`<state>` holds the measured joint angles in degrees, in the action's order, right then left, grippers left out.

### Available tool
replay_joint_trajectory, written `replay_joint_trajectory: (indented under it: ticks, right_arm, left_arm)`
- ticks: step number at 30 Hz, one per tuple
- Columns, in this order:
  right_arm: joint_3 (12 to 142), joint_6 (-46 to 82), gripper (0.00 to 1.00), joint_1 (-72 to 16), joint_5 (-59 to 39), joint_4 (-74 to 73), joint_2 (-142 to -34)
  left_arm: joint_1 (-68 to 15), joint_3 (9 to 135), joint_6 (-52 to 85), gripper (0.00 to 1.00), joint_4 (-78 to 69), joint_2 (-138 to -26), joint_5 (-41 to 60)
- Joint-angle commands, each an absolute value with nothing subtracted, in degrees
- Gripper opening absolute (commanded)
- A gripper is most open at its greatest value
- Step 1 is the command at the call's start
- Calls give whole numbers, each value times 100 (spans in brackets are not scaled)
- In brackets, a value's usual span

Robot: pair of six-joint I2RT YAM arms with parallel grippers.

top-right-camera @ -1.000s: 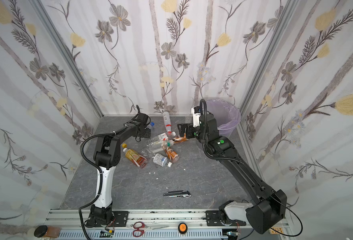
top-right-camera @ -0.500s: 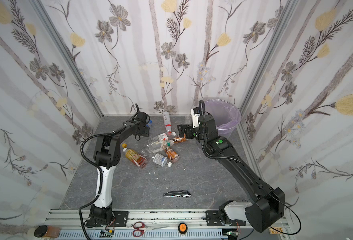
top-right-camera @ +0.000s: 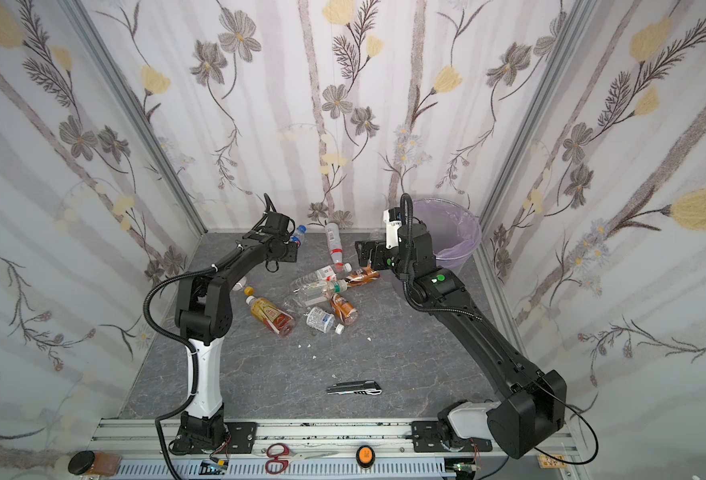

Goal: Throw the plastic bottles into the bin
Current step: 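Close the left gripper on the Pepsi bottle body and lift it, then raise the Pepsi bottle toward the right gripper while right gripper grasps its blue cap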

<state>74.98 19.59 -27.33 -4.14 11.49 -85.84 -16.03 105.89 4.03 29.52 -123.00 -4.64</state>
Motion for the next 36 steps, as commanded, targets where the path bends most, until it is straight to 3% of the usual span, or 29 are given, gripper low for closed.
replay_joint_trajectory:
  ticks: [1, 6, 17, 22, 36]
  right_arm:
    - [7757, 2236, 100, -2722, -545, 600, -8727]
    - [8287, 2837, 100, -2608, -1028, 303, -9186]
    - [9467, 3436, 98, -2595, -1980, 247, -10292]
    - [9668, 3545, 89, -2634, -2326, 290, -10657]
    - [10050, 3458, 71, -2802, -2297, 384, -11293]
  left_arm:
    - [-1592, 10443, 494, 59, 2445, -11796, -46]
    - [-1649, 9842, 770, 59, 1670, -10896, 479]
    - [-2310, 7290, 1004, 59, -736, -9134, 942]
    - [-2494, 6445, 1122, 59, -1511, -8600, 952]
    - [-3139, 5909, 1099, 58, -1755, -8285, 618]
